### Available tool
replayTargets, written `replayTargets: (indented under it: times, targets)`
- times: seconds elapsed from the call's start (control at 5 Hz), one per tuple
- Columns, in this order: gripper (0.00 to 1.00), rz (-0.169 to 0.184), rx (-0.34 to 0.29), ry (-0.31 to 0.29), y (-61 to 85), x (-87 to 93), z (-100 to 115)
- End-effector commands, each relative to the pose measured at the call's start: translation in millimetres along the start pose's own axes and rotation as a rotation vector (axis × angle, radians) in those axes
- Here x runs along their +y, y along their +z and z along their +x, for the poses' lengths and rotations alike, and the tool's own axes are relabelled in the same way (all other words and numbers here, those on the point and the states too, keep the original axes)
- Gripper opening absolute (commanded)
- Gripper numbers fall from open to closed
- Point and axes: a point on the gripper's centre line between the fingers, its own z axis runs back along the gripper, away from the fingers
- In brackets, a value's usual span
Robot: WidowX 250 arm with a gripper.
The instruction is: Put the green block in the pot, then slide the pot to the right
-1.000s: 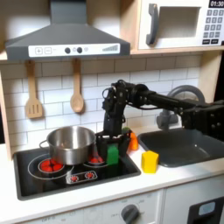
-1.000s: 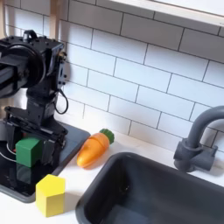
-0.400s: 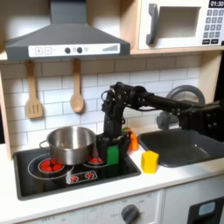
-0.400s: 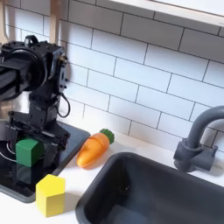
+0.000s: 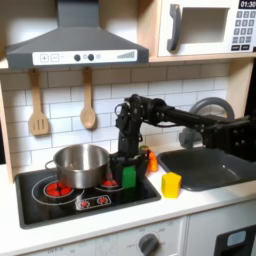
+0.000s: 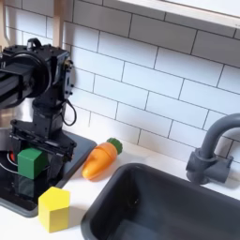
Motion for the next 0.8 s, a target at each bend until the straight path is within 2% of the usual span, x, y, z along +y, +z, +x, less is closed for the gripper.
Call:
replayTargets:
  times: [0.0,0.2,0.6]
  targets:
    - [0.00,-0.014,-0.005,-0.002,1.0,-4.7,-4]
    - [0.00,-0.013,-0.034,-0.013,4.4,-6.7,-3]
    - [0.00,-0.038,-0.115,-0.032,27.8,-6.4,-2]
